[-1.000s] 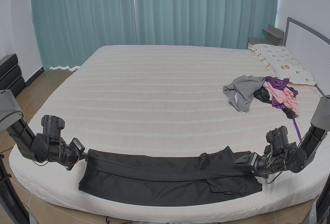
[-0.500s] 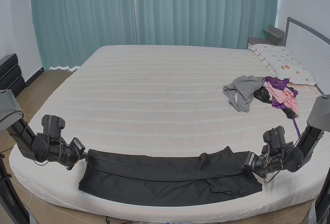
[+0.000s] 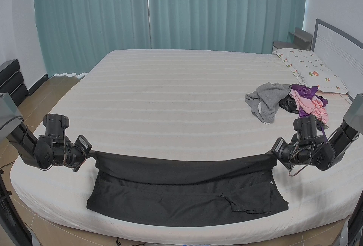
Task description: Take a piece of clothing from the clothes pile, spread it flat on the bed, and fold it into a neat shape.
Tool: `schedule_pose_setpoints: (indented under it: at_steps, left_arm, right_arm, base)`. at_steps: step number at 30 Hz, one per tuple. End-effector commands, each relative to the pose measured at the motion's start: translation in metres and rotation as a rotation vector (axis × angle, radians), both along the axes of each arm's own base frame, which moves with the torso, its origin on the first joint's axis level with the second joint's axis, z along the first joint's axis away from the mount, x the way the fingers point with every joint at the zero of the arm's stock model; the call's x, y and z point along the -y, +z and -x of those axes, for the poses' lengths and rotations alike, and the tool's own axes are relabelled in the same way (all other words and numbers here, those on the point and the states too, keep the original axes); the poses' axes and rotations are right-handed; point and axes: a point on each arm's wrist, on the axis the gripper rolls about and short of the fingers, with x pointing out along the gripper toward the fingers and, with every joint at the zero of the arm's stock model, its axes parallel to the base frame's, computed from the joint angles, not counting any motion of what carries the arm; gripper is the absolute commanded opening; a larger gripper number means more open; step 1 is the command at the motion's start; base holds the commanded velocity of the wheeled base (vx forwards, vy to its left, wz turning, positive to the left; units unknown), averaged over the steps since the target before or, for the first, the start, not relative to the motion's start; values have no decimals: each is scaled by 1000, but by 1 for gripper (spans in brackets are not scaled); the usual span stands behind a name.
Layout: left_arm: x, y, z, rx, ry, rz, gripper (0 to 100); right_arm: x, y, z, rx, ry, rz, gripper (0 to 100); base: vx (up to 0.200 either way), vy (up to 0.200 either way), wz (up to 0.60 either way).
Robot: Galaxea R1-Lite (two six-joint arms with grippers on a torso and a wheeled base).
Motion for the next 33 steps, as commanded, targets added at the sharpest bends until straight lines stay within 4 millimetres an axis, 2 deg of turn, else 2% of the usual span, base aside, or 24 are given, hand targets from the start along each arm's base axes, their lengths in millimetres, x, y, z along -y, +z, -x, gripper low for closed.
schedule_pose_setpoints:
  at_steps: [1,4,13,25,33]
  left_arm:
    - [-2,19,-24,96,27,22,0]
    - [-2,21,-34,114,31,29,0]
    - [0,15,-40,109,31,35,0]
    - [-3,22,-43,131,78,42,0]
    - [-3,16,-41,108,82,41,0]
  right_arm:
    - [-5,11,-31,90,-30,8,0]
    - [-5,14,-46,128,-64,27,0]
    - [-12,6,-62,128,-66,37,0]
    - [-8,11,-66,156,-90,37,0]
    - [-9,6,-66,140,-107,14,0]
  base:
    - [0,0,0]
    - [0,0,0]
    - [0,0,0]
    - [0,0,0]
    - [0,0,0]
